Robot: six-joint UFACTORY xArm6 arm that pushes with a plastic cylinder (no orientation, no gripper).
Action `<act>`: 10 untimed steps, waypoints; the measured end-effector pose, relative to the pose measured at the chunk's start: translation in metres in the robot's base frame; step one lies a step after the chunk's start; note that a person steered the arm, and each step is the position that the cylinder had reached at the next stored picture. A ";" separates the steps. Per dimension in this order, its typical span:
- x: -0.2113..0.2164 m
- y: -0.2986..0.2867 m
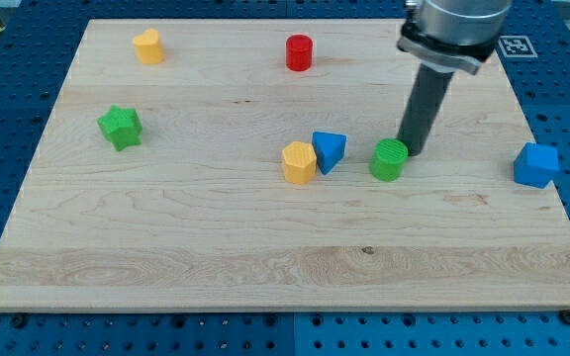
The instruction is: Move the green circle towards the bottom left of the board
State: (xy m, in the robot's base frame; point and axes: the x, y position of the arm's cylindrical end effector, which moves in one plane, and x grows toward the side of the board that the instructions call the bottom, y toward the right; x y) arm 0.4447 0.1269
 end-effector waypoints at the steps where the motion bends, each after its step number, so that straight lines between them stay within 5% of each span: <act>1: 0.036 -0.049; 2: 0.072 -0.090; 4: 0.070 -0.053; 5: 0.102 -0.048; 6: 0.119 -0.088; 8: 0.119 -0.200; 10: 0.084 -0.155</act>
State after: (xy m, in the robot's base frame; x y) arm 0.5288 -0.0281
